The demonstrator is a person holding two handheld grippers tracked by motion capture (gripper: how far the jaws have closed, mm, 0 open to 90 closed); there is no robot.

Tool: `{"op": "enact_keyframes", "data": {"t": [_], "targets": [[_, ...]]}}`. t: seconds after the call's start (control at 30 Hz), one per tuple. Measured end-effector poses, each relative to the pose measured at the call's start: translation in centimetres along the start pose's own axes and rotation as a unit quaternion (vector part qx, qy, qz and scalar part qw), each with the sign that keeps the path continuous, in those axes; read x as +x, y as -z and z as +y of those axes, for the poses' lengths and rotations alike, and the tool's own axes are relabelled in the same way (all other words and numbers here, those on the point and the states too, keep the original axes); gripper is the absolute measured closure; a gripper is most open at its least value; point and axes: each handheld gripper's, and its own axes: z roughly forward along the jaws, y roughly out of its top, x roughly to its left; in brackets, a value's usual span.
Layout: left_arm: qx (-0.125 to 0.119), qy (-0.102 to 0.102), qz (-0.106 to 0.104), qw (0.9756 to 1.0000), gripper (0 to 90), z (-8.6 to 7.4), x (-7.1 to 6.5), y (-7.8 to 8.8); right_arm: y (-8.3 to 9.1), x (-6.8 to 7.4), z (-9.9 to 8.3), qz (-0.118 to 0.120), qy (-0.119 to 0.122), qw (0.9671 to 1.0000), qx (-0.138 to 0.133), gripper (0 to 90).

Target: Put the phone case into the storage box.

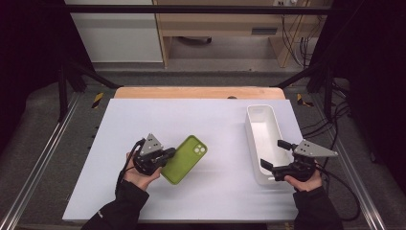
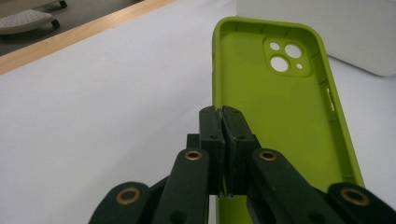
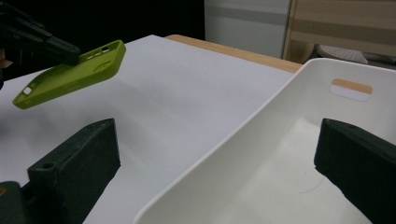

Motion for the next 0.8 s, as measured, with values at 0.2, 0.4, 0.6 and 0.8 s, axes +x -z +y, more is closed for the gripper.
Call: {"op": "enact_keyframes", "data": {"t": [0.2, 0.4, 0.6, 0.8], "targets": [[-0.002, -0.006, -0.002, 1.0, 87.9, 0.2, -0.4, 0.1, -0.4, 0.7, 0.4, 0.005, 0.005, 0.9999, 0.013, 1.0], [-0.004, -0.016, -0.002, 0.9999, 87.9, 0.4, -0.8, 0.2, -0.8, 1.3, 0.7, 0.012, 0.006, 0.9998, 0.018, 1.2], [-0.004, -0.023, -0.004, 0.9997, 87.9, 0.6, -1.2, 0.1, -1.2, 1.8, 1.1, 0.022, 0.007, 0.9995, 0.023, 1.2], [-0.003, -0.032, -0.009, 0.9994, 87.9, 0.8, -1.9, 0.0, -1.7, 2.3, 1.3, 0.024, 0.005, 0.9992, 0.032, 1.6]]}}
